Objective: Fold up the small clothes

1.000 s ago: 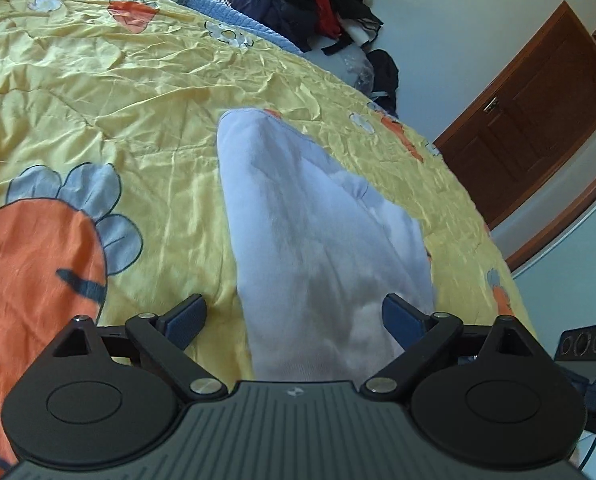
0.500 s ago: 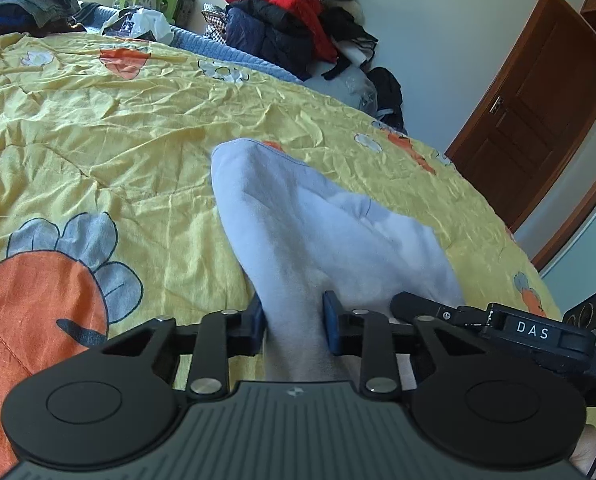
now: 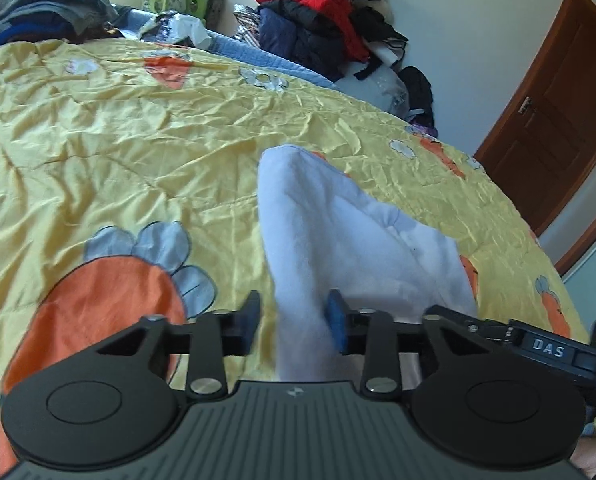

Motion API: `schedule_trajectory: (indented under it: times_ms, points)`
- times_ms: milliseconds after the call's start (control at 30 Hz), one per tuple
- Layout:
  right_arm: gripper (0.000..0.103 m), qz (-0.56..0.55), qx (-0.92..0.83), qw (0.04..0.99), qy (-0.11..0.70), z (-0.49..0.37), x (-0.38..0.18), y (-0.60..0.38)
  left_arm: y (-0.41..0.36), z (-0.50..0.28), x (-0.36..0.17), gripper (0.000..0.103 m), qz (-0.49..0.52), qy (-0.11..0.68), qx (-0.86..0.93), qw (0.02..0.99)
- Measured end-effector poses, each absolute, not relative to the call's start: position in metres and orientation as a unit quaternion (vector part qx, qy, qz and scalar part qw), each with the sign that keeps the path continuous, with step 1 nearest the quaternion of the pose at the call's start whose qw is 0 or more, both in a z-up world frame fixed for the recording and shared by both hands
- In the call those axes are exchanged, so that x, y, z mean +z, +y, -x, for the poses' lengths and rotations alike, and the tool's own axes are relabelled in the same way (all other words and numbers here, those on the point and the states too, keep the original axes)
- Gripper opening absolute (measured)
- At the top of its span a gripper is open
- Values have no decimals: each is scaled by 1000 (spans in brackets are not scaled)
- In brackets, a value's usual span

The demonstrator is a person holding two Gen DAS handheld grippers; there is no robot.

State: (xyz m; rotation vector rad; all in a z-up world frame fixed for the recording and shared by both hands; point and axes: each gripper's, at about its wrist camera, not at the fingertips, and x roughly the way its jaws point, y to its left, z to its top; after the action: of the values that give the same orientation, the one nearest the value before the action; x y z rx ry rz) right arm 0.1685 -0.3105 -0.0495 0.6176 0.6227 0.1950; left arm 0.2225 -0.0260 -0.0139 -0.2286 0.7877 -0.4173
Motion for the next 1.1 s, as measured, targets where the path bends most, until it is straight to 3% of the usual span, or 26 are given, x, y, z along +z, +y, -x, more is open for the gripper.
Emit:
schedule_trajectory:
  times_ms: [33,67,167,333,467,733,1100]
  points:
    - [52,-287,87,906,297,-162,-45,-310,-25,-216,-12,61,105,374,-191,901]
    - [55,-276,82,912,293,-153,-42,-309,-24,-208,-9,68,96,365,-182,908]
    - [64,-229,83,922,300,-137,-38,-298,-28,-186,-7,70,56,348,-172,920]
    - [66,-119,31,945,304,-119,-41,-277,-43,-165,-22,71,-13,343,-157,926]
    - [67,-111,20,955,274,-96,-27,-271,-38,-147,-18,71,-7,333,-154,930]
    - [68,-91,49,952,288,-68,-26,-240,-28,-118,-22,75,13,340,-147,929]
    - [89,-63,39,955,286,-40,-21,-215,-14,-87,-32,79,41,352,-131,926]
